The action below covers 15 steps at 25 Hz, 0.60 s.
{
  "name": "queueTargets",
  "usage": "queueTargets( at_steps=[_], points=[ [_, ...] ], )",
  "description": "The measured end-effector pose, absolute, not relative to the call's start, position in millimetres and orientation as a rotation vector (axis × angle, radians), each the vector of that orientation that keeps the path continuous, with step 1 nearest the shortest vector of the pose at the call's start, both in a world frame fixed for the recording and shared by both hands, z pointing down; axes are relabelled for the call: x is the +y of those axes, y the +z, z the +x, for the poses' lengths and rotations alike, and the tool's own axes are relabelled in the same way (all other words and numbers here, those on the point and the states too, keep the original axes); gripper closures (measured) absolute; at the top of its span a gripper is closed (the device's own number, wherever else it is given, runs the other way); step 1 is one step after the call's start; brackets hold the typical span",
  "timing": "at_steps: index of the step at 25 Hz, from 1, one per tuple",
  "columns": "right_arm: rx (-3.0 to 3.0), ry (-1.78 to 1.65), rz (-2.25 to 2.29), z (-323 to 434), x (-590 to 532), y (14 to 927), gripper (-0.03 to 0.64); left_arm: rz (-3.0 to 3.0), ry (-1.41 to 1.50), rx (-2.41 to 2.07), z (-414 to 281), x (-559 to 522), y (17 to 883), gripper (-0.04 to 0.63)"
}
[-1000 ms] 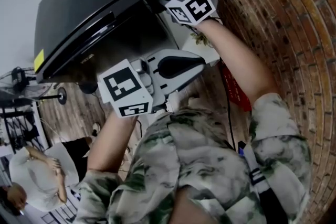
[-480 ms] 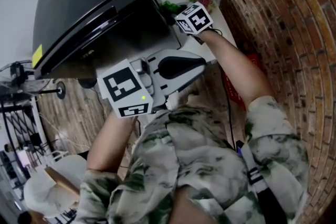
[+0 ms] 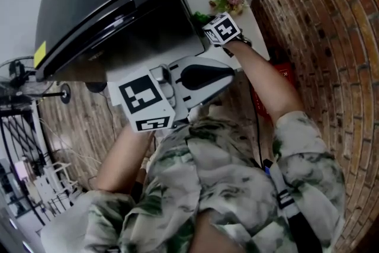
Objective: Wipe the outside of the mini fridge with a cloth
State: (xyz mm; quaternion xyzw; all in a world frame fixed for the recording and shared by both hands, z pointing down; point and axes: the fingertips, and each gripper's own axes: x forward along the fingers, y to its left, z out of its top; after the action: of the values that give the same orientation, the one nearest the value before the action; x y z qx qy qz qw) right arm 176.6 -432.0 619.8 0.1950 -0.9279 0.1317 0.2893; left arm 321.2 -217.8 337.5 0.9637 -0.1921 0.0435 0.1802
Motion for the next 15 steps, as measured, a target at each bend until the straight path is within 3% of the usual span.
queueTargets(
  at_steps=[15],
  points=[
    [-2.530, 0.398, 0.545, 200, -417, 570, 0.525, 2.724, 0.087, -0.603, 302, -207, 332, 0.566]
  ],
)
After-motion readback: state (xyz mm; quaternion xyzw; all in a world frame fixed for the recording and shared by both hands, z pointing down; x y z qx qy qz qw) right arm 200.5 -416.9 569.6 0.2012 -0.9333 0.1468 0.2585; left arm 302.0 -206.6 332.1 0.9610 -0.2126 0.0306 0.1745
